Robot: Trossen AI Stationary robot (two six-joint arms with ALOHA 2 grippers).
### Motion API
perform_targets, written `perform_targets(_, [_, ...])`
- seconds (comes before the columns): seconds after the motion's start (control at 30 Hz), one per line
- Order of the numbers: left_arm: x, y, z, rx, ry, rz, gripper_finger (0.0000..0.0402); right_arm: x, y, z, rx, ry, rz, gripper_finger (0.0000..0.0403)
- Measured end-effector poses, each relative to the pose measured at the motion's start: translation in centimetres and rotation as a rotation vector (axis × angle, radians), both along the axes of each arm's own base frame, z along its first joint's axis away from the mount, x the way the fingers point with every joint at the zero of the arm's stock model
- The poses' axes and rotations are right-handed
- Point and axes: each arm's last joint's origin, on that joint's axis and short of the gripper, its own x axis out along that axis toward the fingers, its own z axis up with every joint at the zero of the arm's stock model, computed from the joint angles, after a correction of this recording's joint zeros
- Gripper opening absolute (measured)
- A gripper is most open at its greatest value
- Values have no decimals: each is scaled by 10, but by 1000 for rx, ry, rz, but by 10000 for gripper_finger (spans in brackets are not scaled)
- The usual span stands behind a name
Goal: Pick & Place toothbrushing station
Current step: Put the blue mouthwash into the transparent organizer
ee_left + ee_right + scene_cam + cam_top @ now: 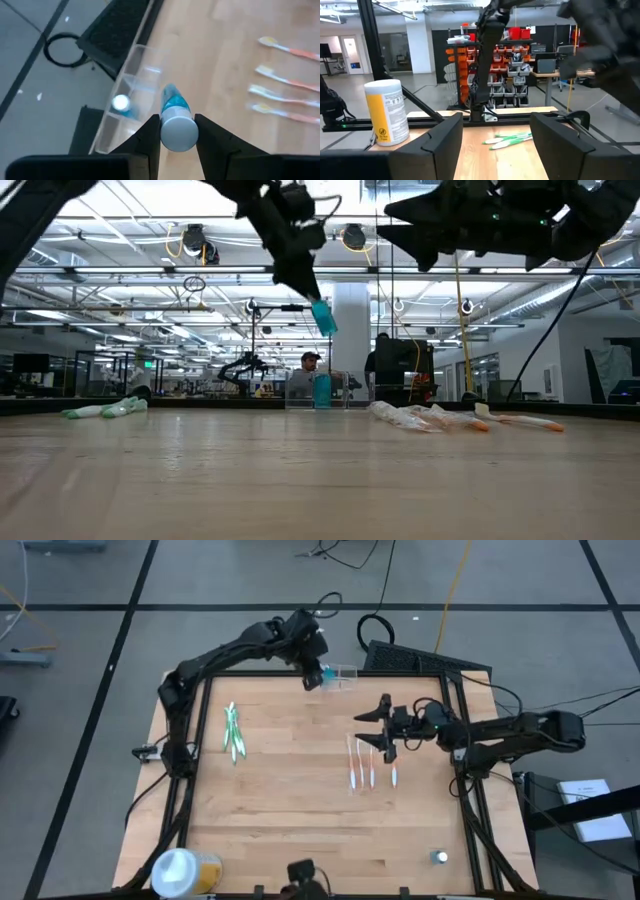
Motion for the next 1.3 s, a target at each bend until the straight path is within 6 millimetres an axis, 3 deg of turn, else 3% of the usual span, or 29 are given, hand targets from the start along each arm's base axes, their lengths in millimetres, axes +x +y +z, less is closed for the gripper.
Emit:
perform_targets(0.3, [6,41,4,-28,10,16,99,-6,1,-9,-12,28,-5,220])
perform_targets(1.3, [28,45,-40,-72,155,36,99,-7,1,-14,-8,46,-4,216])
